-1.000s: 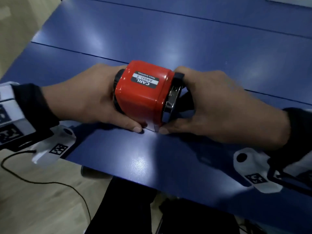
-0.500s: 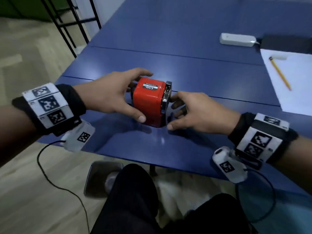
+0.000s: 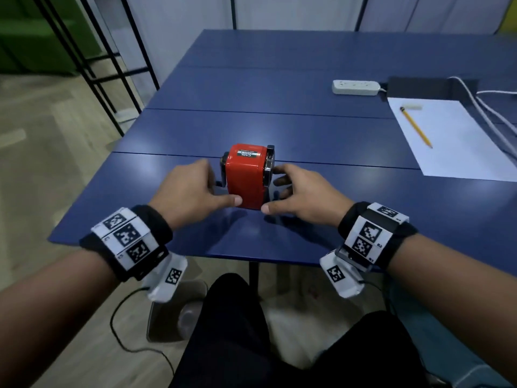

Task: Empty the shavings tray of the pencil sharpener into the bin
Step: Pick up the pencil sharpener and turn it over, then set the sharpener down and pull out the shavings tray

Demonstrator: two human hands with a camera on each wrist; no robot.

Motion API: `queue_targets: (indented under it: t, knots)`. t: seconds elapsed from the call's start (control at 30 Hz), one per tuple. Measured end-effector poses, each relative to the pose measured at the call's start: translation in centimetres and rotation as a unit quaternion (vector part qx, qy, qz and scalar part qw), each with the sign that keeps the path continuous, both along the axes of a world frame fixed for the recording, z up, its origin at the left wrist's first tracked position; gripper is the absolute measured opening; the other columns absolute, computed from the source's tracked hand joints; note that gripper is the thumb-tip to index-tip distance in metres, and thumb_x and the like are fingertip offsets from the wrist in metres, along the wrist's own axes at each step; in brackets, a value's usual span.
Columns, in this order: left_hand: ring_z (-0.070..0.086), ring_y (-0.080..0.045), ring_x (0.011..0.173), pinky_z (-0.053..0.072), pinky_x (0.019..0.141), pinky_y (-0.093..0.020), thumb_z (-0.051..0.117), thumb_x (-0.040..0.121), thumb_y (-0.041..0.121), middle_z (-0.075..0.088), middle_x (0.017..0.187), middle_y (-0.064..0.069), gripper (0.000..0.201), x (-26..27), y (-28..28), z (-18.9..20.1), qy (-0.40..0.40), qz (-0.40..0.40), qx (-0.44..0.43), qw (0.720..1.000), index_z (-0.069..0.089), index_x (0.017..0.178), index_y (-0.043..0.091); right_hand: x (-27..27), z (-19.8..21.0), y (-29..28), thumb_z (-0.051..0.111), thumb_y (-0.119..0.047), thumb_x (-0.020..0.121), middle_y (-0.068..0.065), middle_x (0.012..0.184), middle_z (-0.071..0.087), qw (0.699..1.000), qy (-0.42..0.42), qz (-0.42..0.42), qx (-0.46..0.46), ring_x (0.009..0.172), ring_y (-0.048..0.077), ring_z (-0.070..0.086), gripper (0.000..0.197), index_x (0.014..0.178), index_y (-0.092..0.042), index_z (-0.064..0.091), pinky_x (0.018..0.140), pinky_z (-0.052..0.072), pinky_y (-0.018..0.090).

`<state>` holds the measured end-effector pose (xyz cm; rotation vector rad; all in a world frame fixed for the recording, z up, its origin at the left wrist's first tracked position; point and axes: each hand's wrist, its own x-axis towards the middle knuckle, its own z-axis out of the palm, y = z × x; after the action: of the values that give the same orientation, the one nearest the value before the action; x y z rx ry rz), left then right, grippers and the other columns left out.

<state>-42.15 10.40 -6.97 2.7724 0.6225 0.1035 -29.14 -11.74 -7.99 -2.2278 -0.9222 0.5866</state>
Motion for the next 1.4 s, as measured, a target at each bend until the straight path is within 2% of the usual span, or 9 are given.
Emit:
queue_targets:
  t: [0.07,0.27,0.43,0.6,0.77,0.9,1.0,1.23,1.4]
  knots:
    - [0.065,-0.01,0.077,0.053,0.066,-0.031,0.077,0.071,0.073,0.068,0.078,0.011,0.055,-0.8,-0.2,-1.1,0.01,-0.017,-0.044,0.999,0.067,0.09,0.022,0.0,-0.1,0.4,0.094,-0.044,0.075,-0.002,0.139,0.065,1.0,-0.01,0.003,-0.001,0.103,0.01,0.071,0.096,0.156,-0.023,0.046,0.093,0.056,0.029]
    - [0.071,-0.003,0.087,0.053,0.08,-0.02,0.077,0.083,0.058,0.078,0.104,0.011,0.051,-1.0,-0.4,-1.5,-0.022,-0.087,-0.113,0.99,0.072,0.124,0.03,0.0,0.0,1.7,0.094,-0.043,0.076,-0.008,0.124,0.069,0.999,-0.036,0.0,-0.005,0.088,-0.001,0.067,0.082,0.146,-0.026,0.055,0.071,0.046,0.014]
    - [0.071,-0.005,0.09,0.056,0.086,-0.024,0.074,0.088,0.054,0.079,0.102,0.012,0.04,-0.3,-0.1,-1.0,-0.033,-0.111,-0.126,0.985,0.075,0.12,0.03,0.1,0.0,2.0,0.095,-0.04,0.075,-0.01,0.117,0.073,0.999,-0.042,-0.005,-0.009,0.087,-0.002,0.07,0.075,0.14,-0.029,0.059,0.069,0.044,0.009]
    - [0.071,-0.007,0.083,0.051,0.073,-0.018,0.075,0.088,0.052,0.08,0.092,0.009,0.033,0.6,0.5,-0.8,-0.043,-0.111,-0.121,0.985,0.08,0.108,0.025,0.2,0.6,2.0,0.095,-0.04,0.076,-0.011,0.118,0.074,0.998,-0.048,0.005,-0.032,0.088,0.006,0.076,0.077,0.142,-0.028,0.059,0.077,0.053,0.014]
    - [0.06,0.002,0.063,0.038,0.055,-0.015,0.078,0.085,0.054,0.065,0.063,0.013,0.03,1.4,1.1,-0.9,-0.024,-0.113,-0.11,0.987,0.069,0.073,0.027,0.6,0.8,2.4,0.098,-0.041,0.07,-0.009,0.118,0.077,0.998,-0.05,-0.003,-0.044,0.103,0.011,0.074,0.076,0.136,-0.027,0.065,0.096,0.056,0.03]
    - [0.062,-0.004,0.063,0.045,0.058,-0.024,0.078,0.084,0.055,0.066,0.058,0.009,0.039,1.7,1.7,-0.9,-0.021,-0.132,-0.103,0.986,0.072,0.067,0.021,0.7,1.0,2.5,0.1,-0.042,0.066,-0.01,0.117,0.078,0.998,-0.043,-0.008,-0.044,0.107,0.009,0.073,0.076,0.133,-0.028,0.068,0.098,0.056,0.03]
    - [0.056,0.001,0.056,0.036,0.054,-0.021,0.076,0.087,0.053,0.06,0.05,0.012,0.043,1.7,1.7,-1.0,-0.018,-0.148,-0.092,0.984,0.064,0.057,0.025,0.7,1.1,2.4,0.101,-0.039,0.066,-0.01,0.115,0.078,0.998,-0.045,-0.009,-0.037,0.105,0.007,0.071,0.073,0.131,-0.027,0.07,0.093,0.054,0.022]
    - [0.065,-0.011,0.066,0.047,0.063,-0.025,0.073,0.09,0.052,0.069,0.065,0.004,0.039,1.7,2.4,-1.5,-0.02,-0.181,-0.079,0.98,0.079,0.072,0.018,0.6,0.1,2.2,0.102,-0.048,0.06,-0.012,0.107,0.079,0.997,-0.073,-0.022,-0.011,0.095,0.003,0.073,0.076,0.127,-0.027,0.073,0.085,0.052,0.016]
    - [0.067,-0.019,0.085,0.051,0.08,-0.036,0.074,0.089,0.051,0.073,0.089,-0.001,0.04,2.1,3.0,-1.9,-0.025,-0.21,-0.066,0.975,0.081,0.077,0.013,0.7,0.0,2.2,0.101,-0.051,0.059,-0.011,0.104,0.079,0.996,-0.087,-0.018,-0.012,0.097,0.007,0.074,0.078,0.127,-0.027,0.073,0.09,0.057,0.024]
